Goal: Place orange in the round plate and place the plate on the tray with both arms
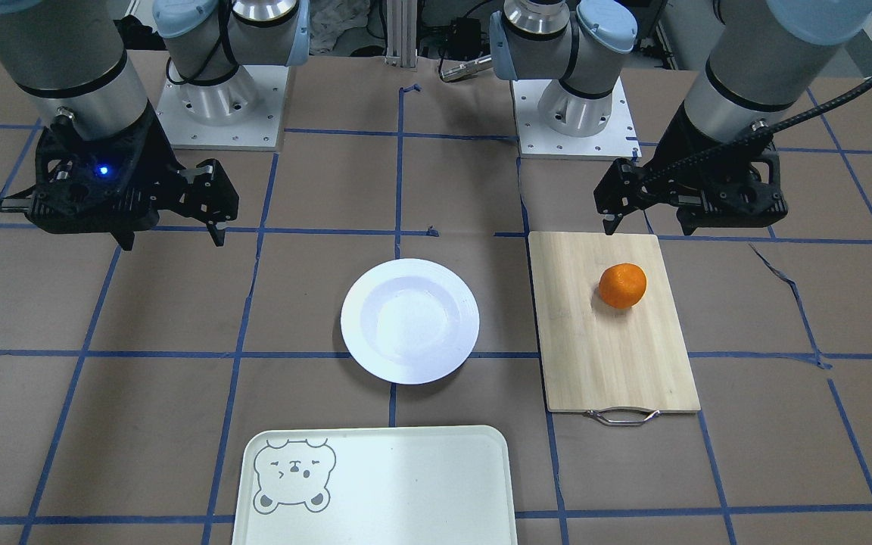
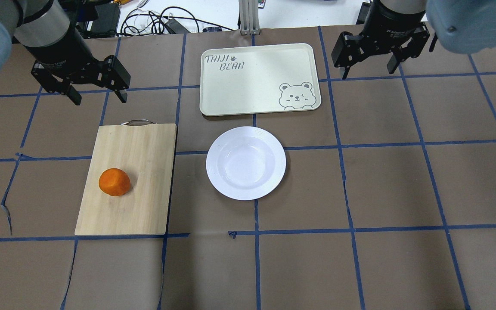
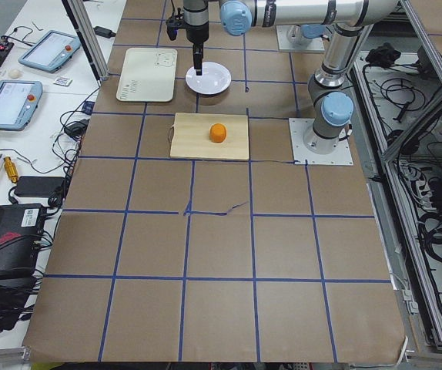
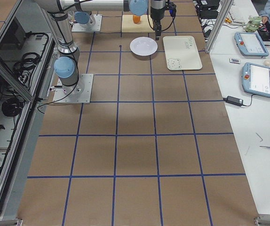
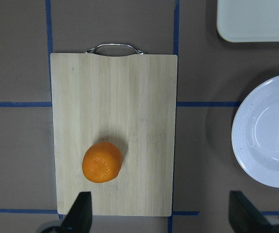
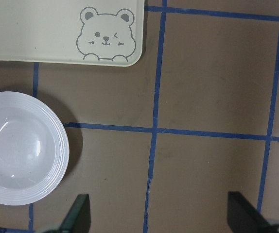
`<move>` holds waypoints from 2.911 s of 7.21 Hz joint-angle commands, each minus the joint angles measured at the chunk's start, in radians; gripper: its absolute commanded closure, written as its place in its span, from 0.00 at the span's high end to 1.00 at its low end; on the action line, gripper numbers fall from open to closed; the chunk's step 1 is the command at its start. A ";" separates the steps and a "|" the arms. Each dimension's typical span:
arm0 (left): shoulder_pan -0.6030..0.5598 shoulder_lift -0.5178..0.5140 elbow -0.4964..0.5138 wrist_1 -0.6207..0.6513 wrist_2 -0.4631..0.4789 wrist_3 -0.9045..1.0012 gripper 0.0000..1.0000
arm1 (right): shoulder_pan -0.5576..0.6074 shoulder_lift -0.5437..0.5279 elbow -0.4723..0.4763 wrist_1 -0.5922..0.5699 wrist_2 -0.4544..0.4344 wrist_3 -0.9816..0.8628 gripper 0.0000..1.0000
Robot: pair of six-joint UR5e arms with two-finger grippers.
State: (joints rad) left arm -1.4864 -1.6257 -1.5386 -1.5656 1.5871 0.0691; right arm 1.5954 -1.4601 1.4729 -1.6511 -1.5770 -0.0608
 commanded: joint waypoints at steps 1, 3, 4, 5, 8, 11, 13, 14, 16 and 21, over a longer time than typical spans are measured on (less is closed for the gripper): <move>-0.002 0.001 -0.006 -0.007 0.005 0.006 1.00 | -0.002 0.000 0.001 -0.007 -0.002 -0.004 1.00; 0.000 0.006 -0.018 0.004 0.001 0.000 1.00 | -0.006 0.001 0.003 -0.009 0.000 -0.002 1.00; 0.000 0.003 -0.018 0.004 0.001 0.000 1.00 | -0.006 0.000 0.003 -0.007 -0.001 0.004 1.00; 0.000 0.003 -0.018 0.007 0.002 0.009 1.00 | -0.006 0.000 0.003 -0.009 0.002 0.004 1.00; -0.002 0.006 -0.023 0.007 -0.007 0.001 1.00 | -0.006 0.001 0.004 -0.009 0.009 0.007 1.00; -0.002 0.006 -0.023 0.007 -0.004 0.011 1.00 | -0.006 0.001 0.010 -0.009 0.006 0.007 1.00; 0.000 0.010 -0.023 0.012 -0.002 0.003 1.00 | -0.006 0.001 0.010 -0.009 0.006 0.009 1.00; 0.000 0.010 -0.023 0.010 0.005 0.012 1.00 | -0.006 0.001 0.010 -0.009 0.006 0.010 1.00; 0.000 0.006 -0.023 0.027 -0.001 0.012 1.00 | -0.006 0.001 0.010 -0.009 0.006 0.009 1.00; 0.031 -0.029 -0.047 0.041 0.098 0.011 1.00 | -0.006 0.001 0.010 -0.009 0.008 0.007 1.00</move>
State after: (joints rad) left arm -1.4720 -1.6375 -1.5698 -1.5056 1.6355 0.0806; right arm 1.5892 -1.4588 1.4845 -1.6598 -1.5694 -0.0536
